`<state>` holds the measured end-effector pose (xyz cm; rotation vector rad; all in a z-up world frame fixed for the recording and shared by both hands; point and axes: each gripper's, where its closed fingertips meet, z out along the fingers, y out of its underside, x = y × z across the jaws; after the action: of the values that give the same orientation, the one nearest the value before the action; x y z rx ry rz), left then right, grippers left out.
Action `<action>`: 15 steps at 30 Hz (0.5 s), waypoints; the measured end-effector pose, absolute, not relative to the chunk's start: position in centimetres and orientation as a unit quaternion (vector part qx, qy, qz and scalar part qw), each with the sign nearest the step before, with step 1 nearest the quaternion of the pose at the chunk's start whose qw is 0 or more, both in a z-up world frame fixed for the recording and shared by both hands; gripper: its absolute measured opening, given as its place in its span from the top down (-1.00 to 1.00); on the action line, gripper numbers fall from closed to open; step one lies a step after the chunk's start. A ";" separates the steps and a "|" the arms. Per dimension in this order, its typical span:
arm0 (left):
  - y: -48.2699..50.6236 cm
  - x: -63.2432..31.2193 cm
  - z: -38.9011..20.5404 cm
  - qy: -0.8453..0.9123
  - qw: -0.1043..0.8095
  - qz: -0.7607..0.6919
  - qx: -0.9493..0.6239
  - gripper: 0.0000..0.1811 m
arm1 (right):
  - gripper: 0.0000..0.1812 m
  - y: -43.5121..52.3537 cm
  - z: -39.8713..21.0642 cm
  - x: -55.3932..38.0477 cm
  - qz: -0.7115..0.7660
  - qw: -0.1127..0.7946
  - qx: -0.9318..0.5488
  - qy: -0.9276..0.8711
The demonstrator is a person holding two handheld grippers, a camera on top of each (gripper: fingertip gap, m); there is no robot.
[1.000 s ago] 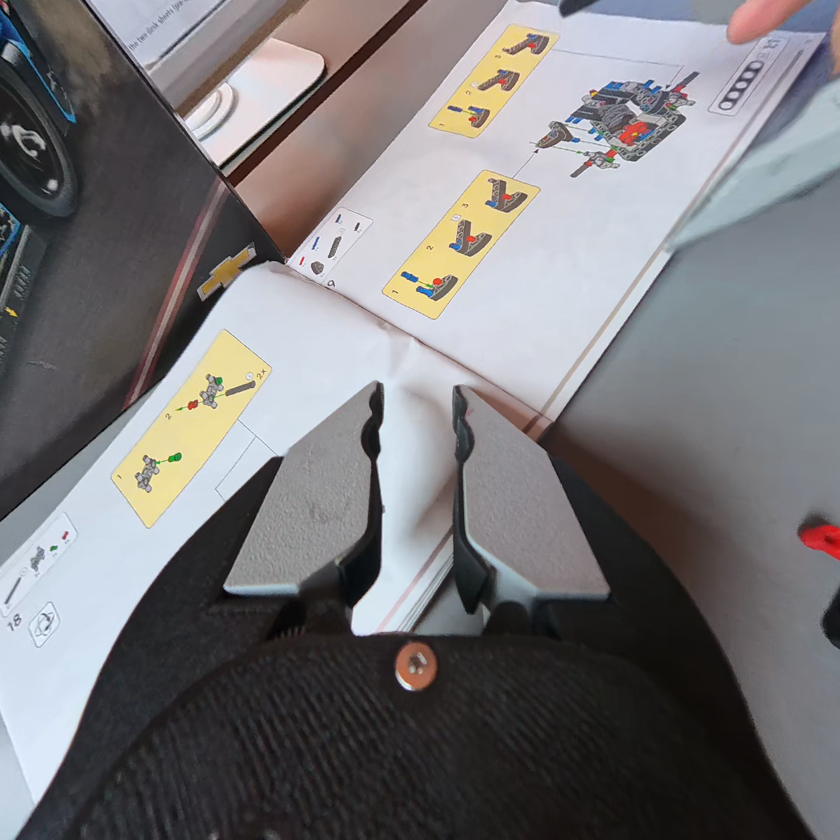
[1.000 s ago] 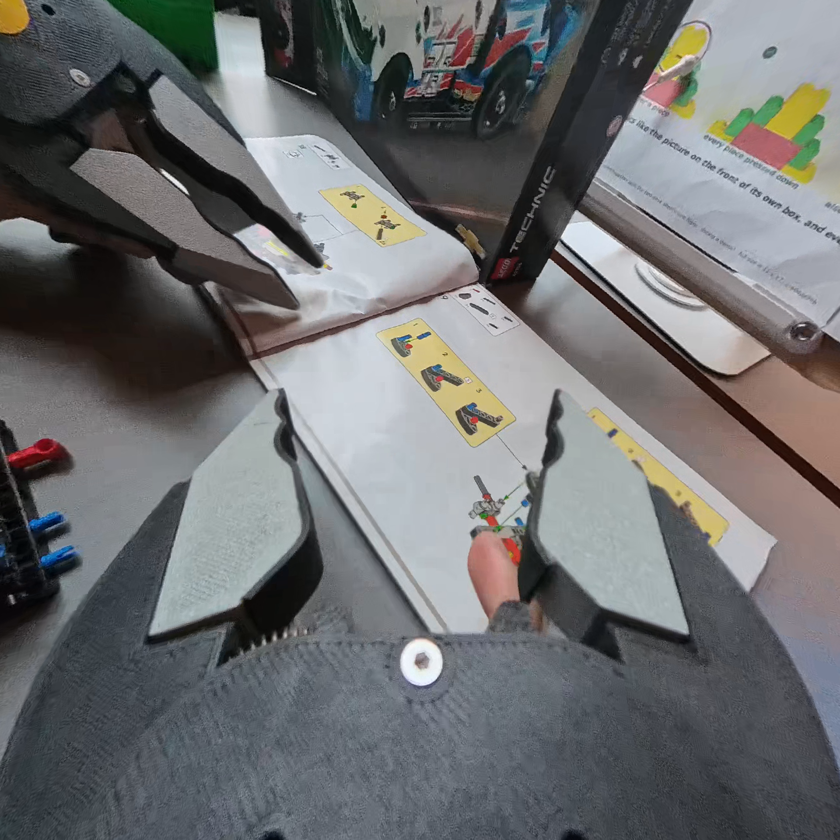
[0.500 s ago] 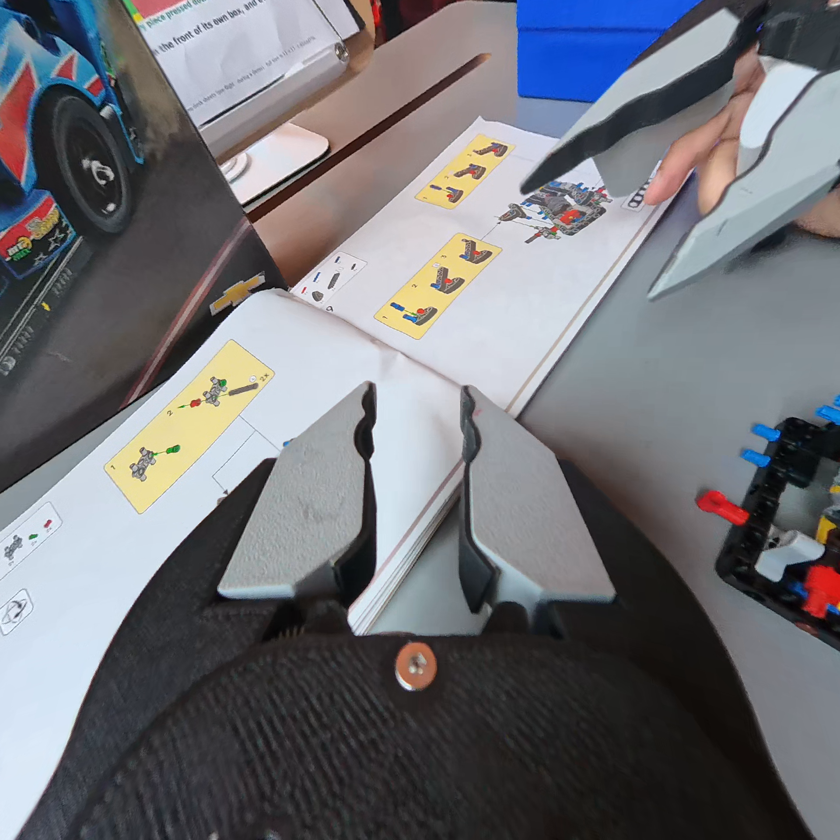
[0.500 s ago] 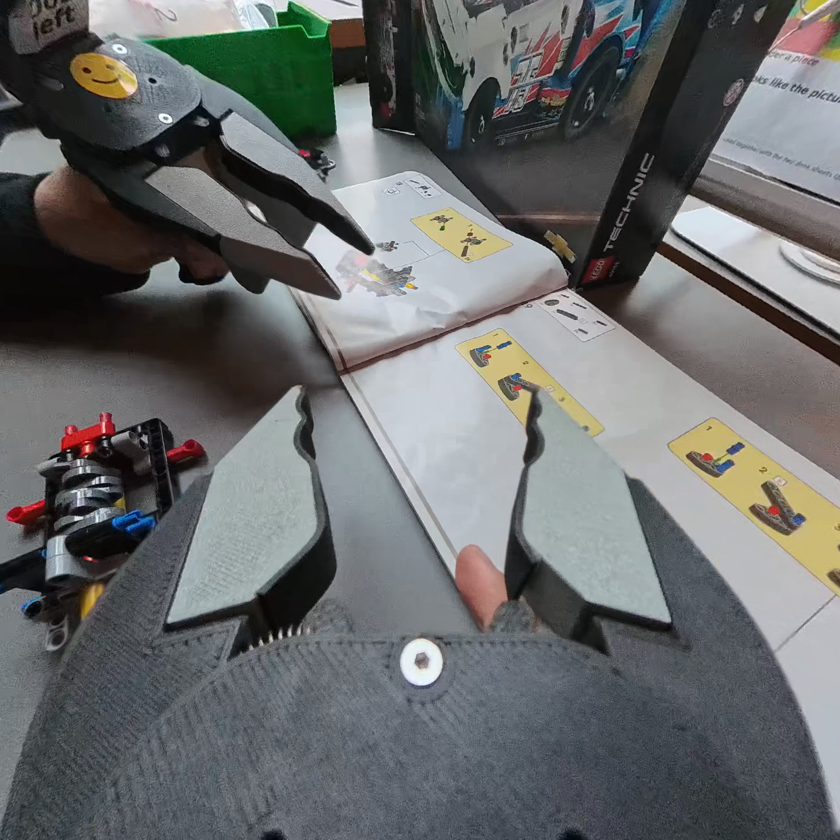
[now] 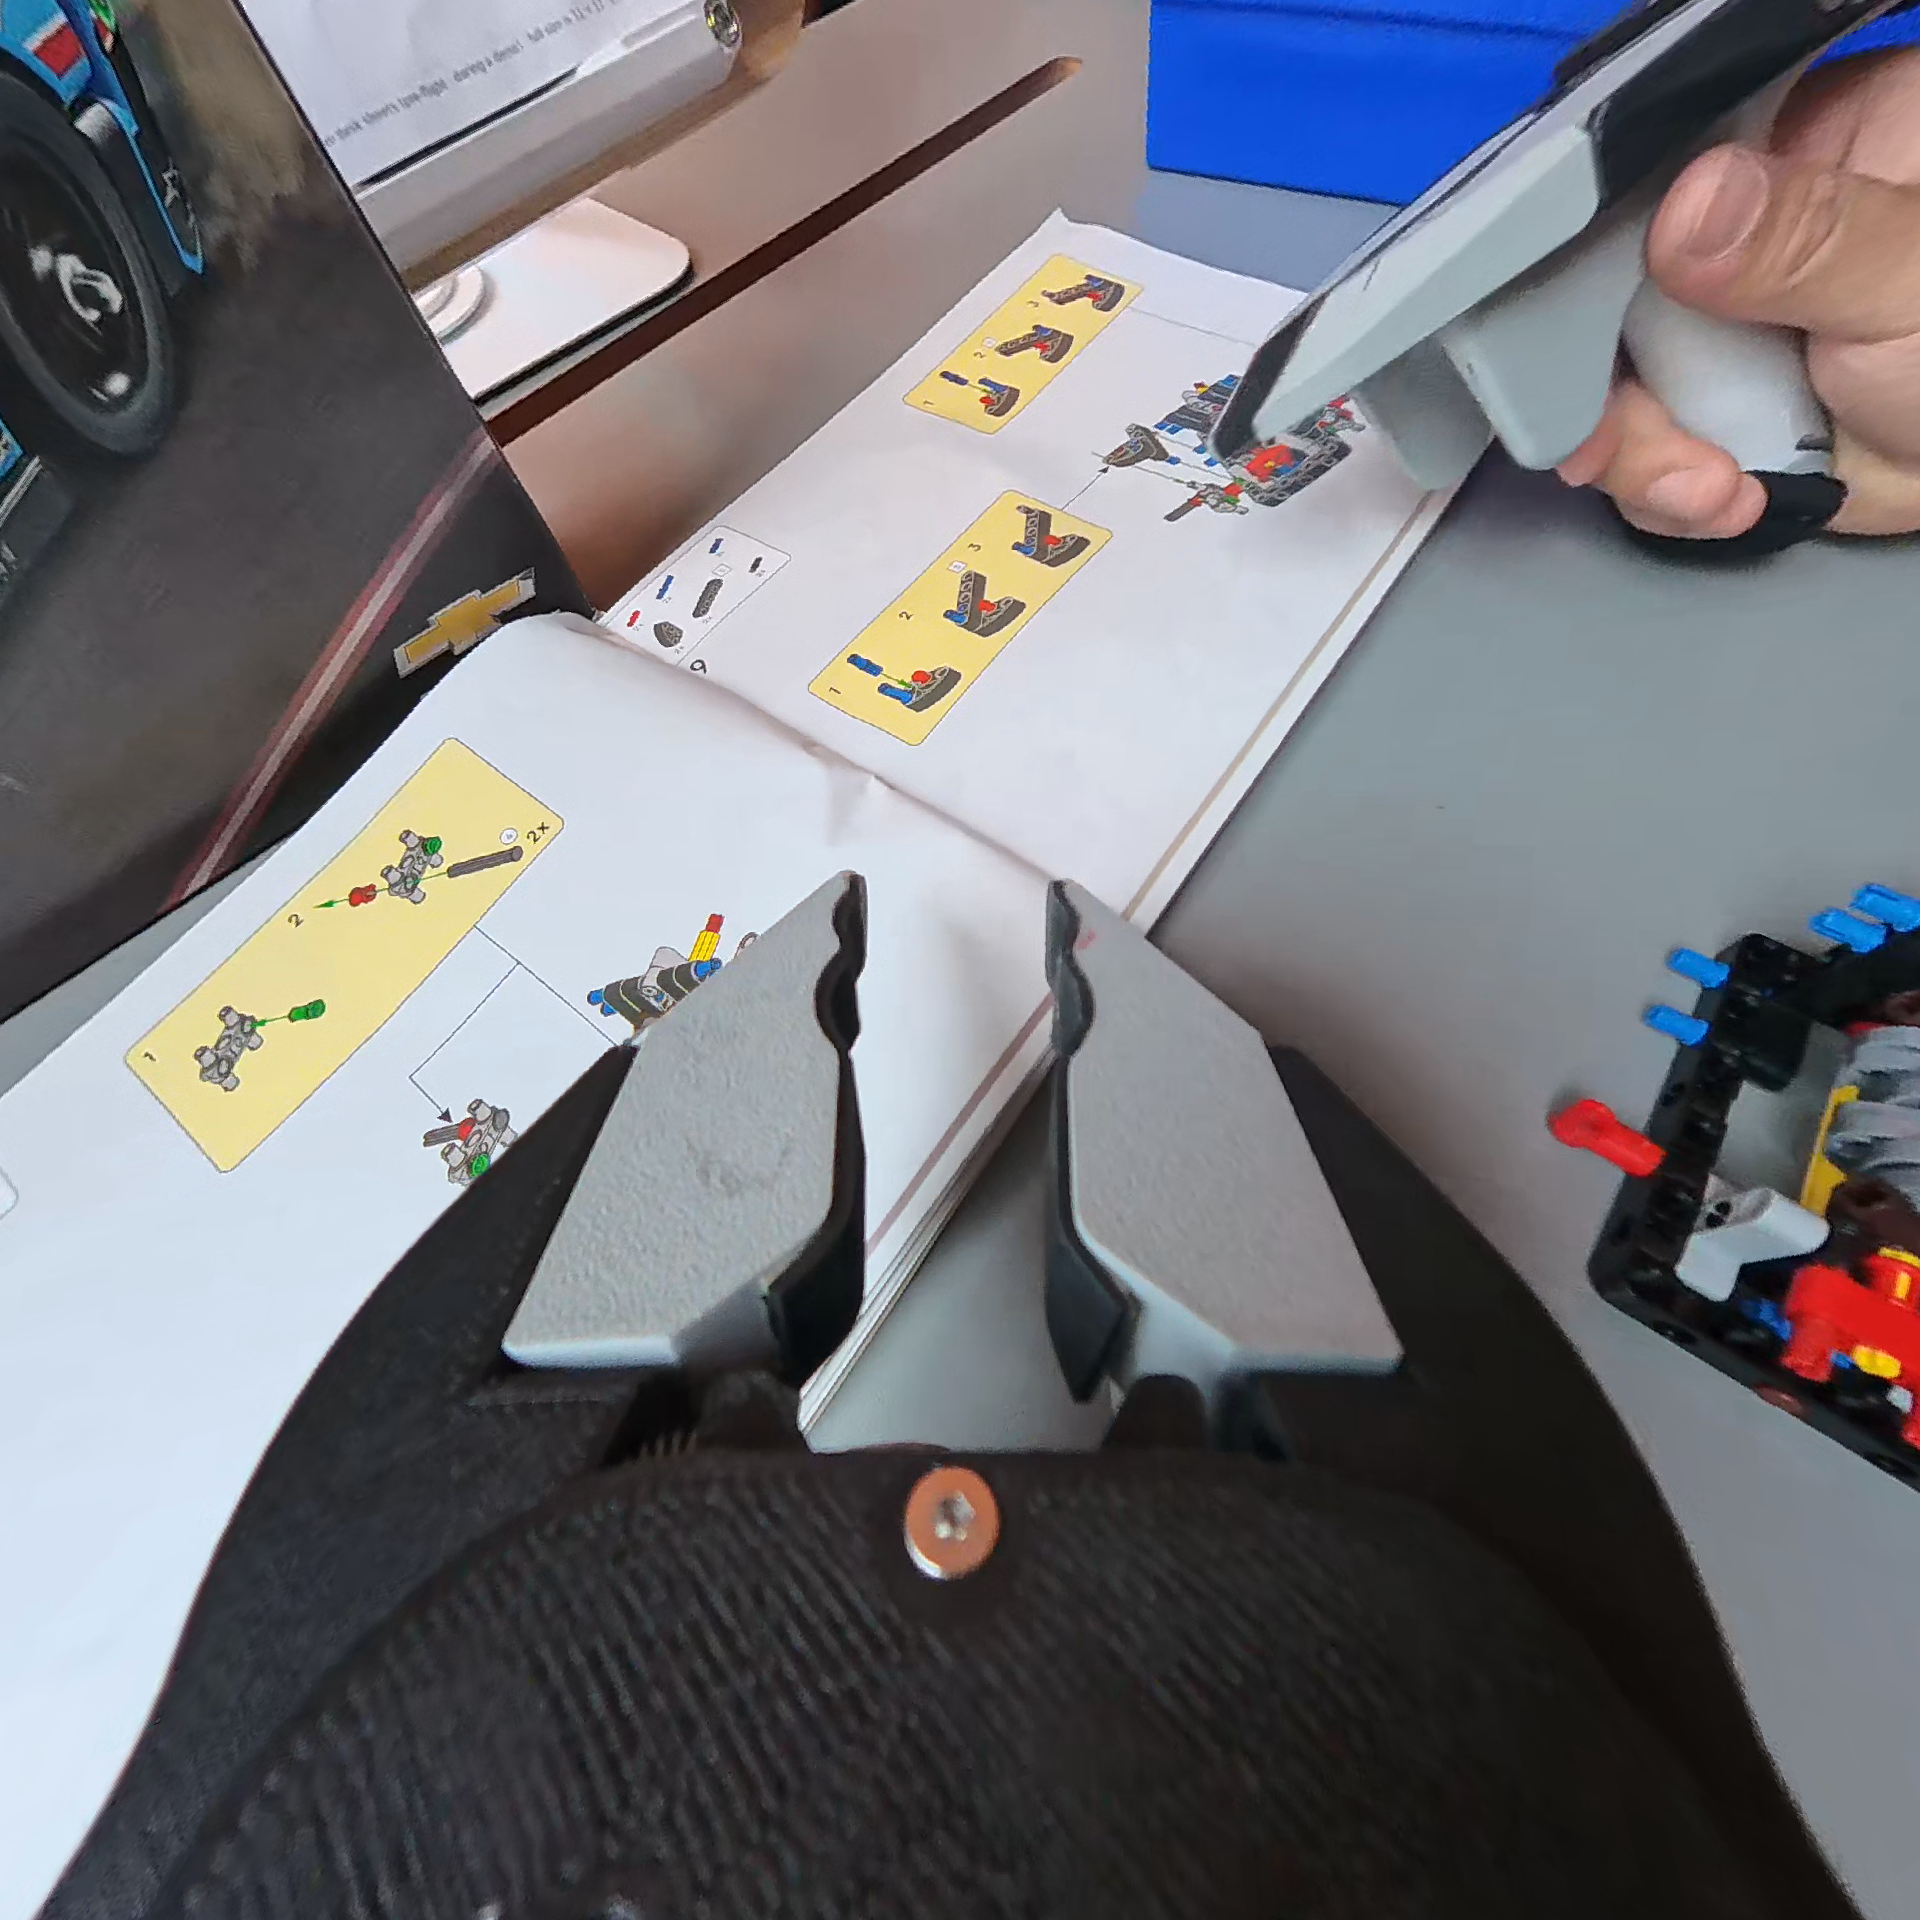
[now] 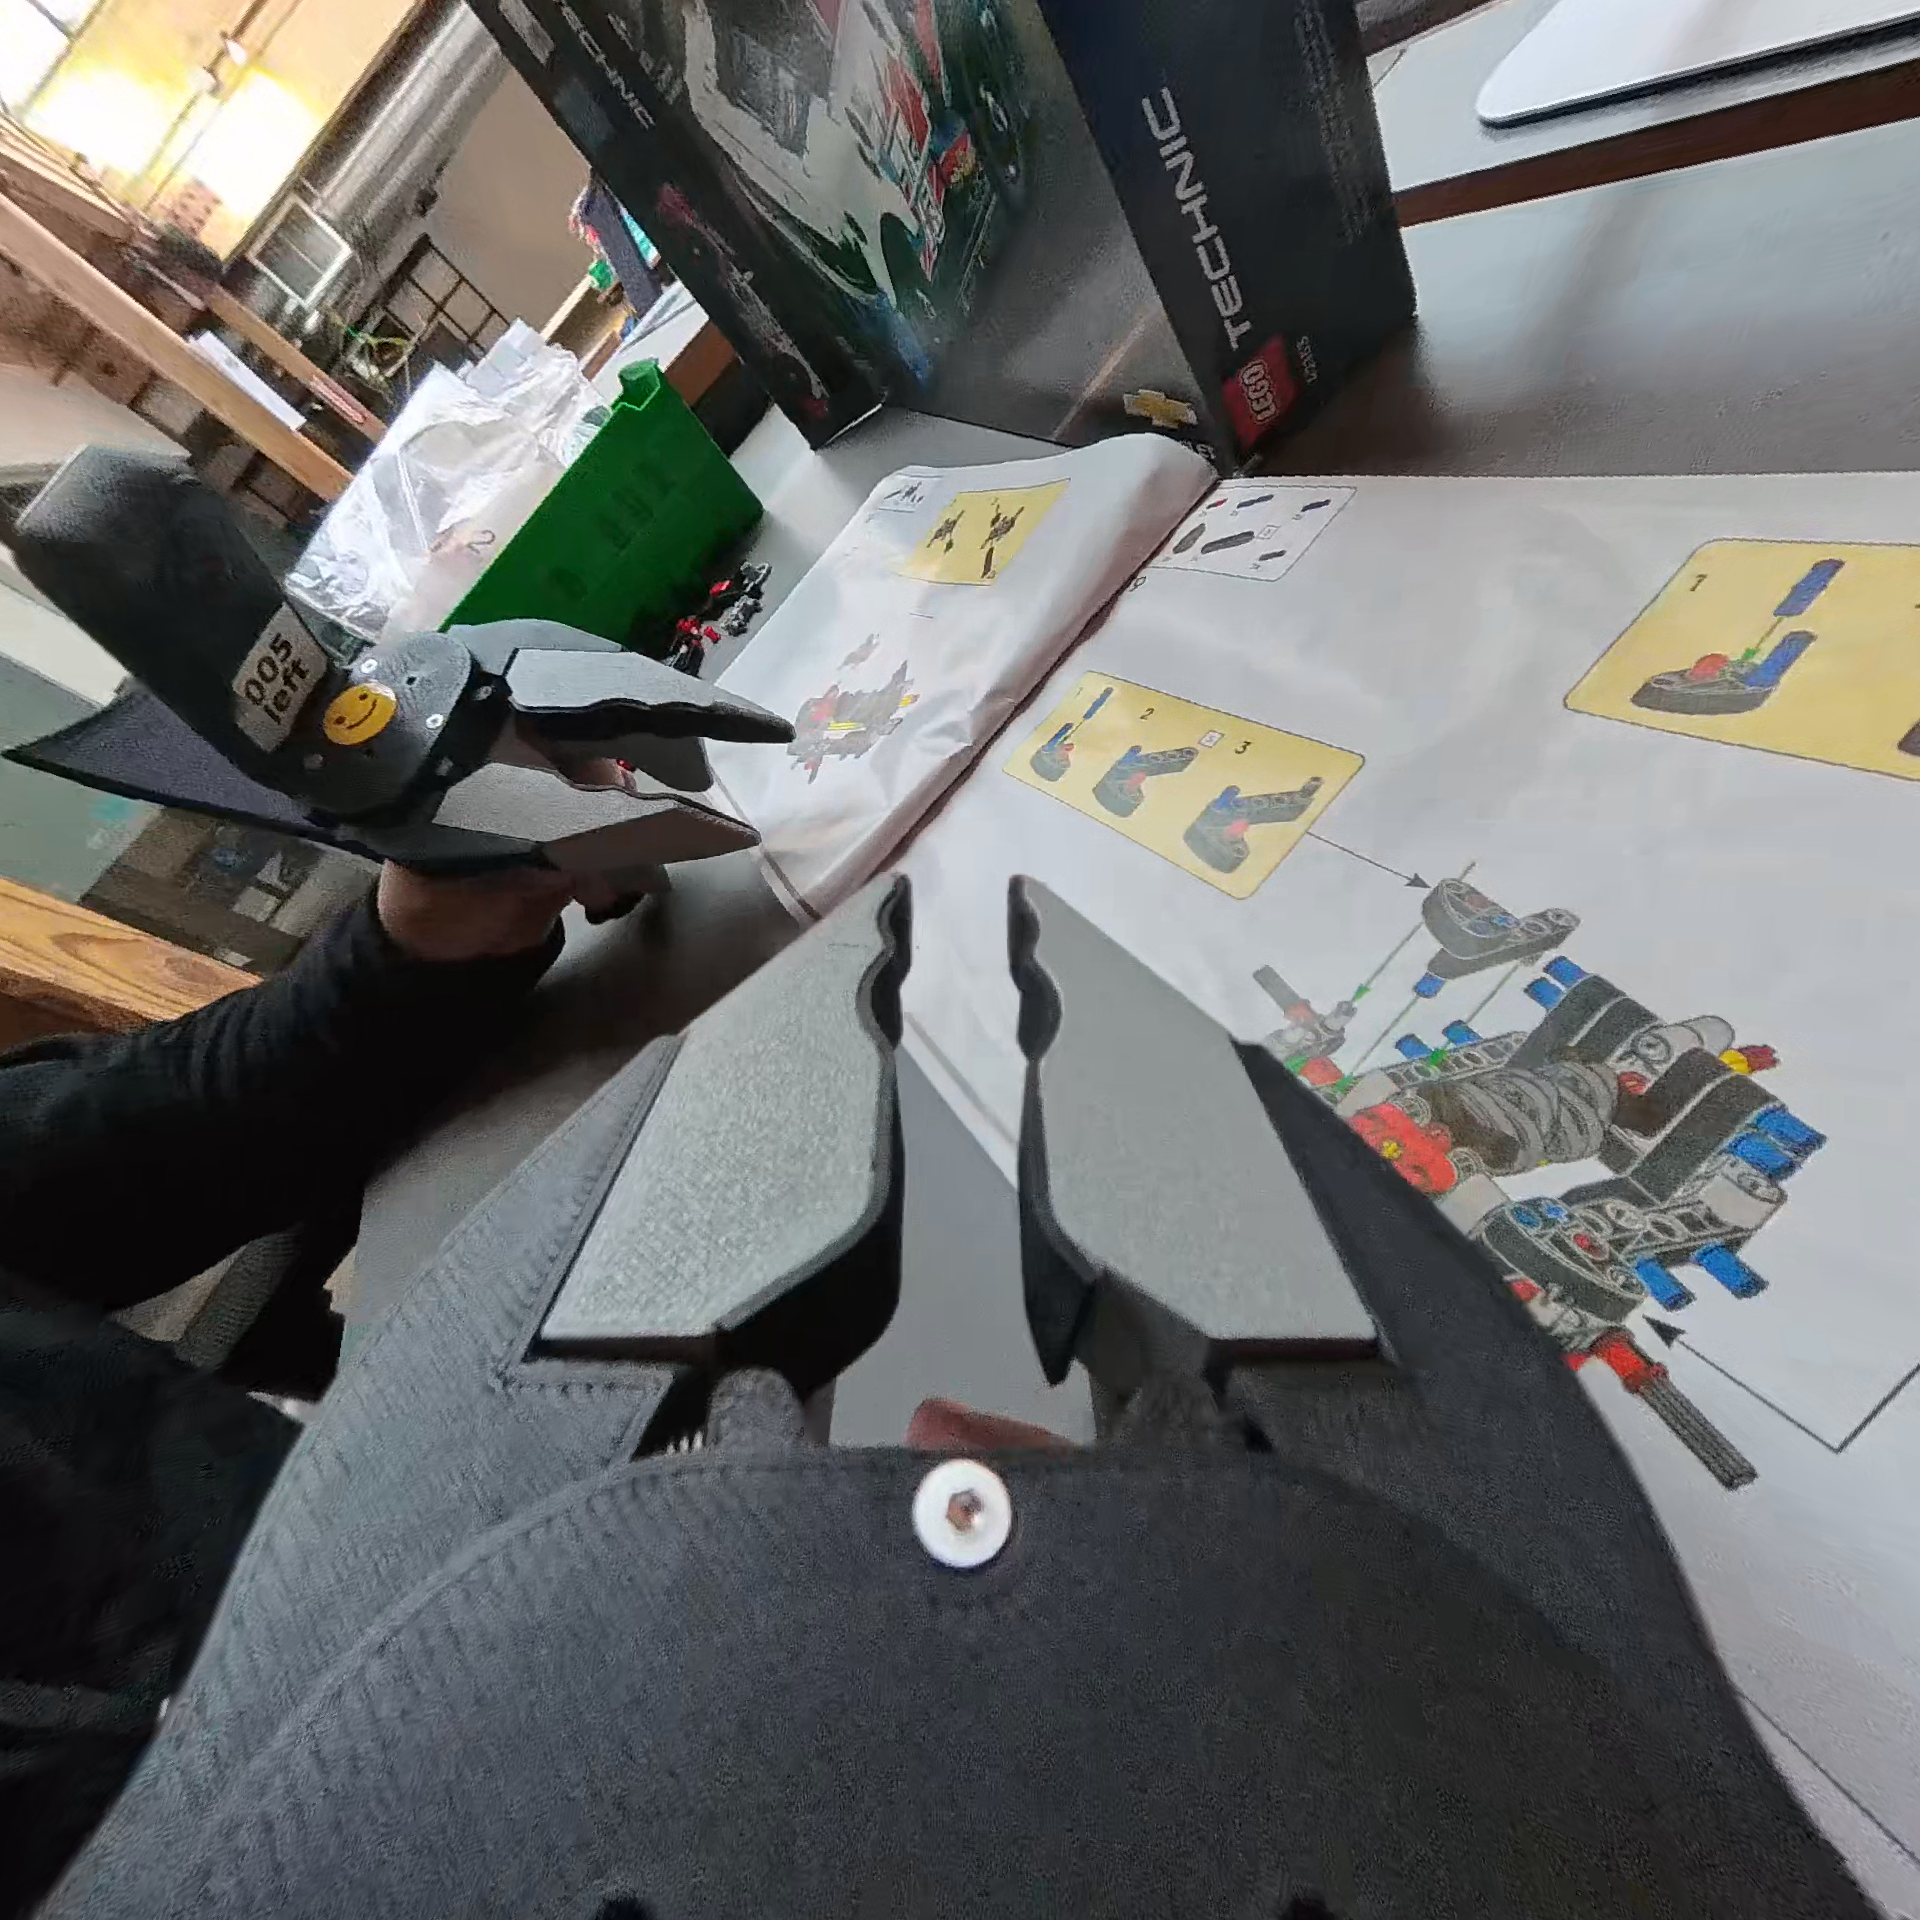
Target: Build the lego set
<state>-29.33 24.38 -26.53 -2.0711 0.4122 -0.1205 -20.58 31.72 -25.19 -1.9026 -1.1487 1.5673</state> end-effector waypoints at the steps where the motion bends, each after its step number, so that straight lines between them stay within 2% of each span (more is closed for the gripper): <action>1: 24.4 -29.3 -26.5 0.172 0.491 -0.046 -0.853 0.65 | 0.77 31.7 -25.3 -20.6 0.561 0.209 -0.685 -0.415; 2: 24.3 -29.3 -26.5 0.172 0.491 -0.044 -0.853 0.65 | 0.69 31.7 -25.4 -20.6 0.558 0.210 -0.686 -0.416; 7: 23.6 -29.0 -25.6 0.174 0.503 -0.050 -0.845 0.65 | 0.56 31.4 -24.7 -20.4 0.544 0.255 -0.657 -0.455; 10: 22.1 -28.6 -24.9 0.176 0.515 -0.064 -0.837 0.68 | 0.41 31.0 -22.9 -20.2 0.534 0.336 -0.596 -0.498; 11: 21.6 -28.6 -24.6 0.178 0.520 -0.068 -0.833 0.69 | 0.30 30.9 -22.3 -20.0 0.523 0.369 -0.570 -0.515; 12: 21.1 -28.5 -24.4 0.182 0.529 -0.070 -0.826 0.74 | 0.22 30.9 -21.9 -20.0 0.509 0.402 -0.547 -0.529; 14: 20.1 -28.0 -23.9 0.196 0.544 -0.080 -0.812 1.00 | 0.15 31.6 -21.8 -20.0 0.465 0.450 -0.540 -0.537; 15: 19.7 -27.8 -23.5 0.199 0.557 -0.084 -0.802 1.00 | 0.14 31.9 -22.0 -20.0 0.440 0.460 -0.548 -0.543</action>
<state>-27.76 19.71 -23.46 -1.8936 0.4695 -0.1983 -19.99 31.94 -22.04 -1.3489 -1.3361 1.0829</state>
